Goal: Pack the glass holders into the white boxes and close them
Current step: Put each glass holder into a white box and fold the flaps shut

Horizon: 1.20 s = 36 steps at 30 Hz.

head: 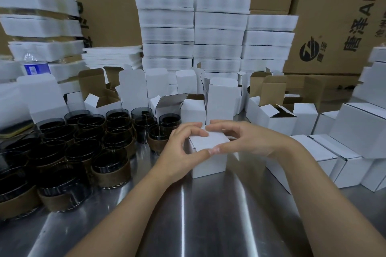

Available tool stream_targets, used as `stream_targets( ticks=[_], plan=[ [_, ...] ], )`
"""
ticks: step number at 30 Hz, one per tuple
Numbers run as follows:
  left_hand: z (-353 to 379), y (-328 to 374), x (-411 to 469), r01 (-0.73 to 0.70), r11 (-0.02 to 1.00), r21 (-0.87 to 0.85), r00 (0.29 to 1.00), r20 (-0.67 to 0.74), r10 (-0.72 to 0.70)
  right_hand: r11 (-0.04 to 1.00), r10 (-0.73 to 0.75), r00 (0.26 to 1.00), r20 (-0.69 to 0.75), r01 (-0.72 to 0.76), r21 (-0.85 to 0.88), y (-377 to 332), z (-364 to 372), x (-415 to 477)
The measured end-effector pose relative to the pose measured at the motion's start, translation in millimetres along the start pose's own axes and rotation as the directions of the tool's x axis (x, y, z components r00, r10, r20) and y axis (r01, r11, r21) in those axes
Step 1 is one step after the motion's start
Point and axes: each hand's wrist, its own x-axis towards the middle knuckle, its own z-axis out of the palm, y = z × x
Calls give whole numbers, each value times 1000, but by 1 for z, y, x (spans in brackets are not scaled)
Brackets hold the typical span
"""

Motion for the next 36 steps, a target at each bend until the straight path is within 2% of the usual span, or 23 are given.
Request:
stream_targets(
  ticks=[10, 18, 22, 25, 36],
  plan=[
    [-3, -1, 1, -47, 997, 59, 999, -16, 48, 998, -67, 997, 44, 67, 4, -2, 0, -3],
    [-5, -1, 1, -54, 995, 80, 998, -35, 57, 990, -139, 990, -9, 139, 10, -4, 3, 0],
    [-3, 1, 2, -62, 998, 9, 997, -46, 62, 992, -124, 992, -34, 125, 34, -7, 2, -3],
    [-4, 1, 3, -68, 996, -57, 994, -84, 63, 993, -119, 990, -82, 118, -14, -9, 0, -5],
    [-4, -3, 4, -68, 992, -108, 998, -26, 65, 995, -82, 996, -46, 85, 52, -8, -1, -6]
  ],
)
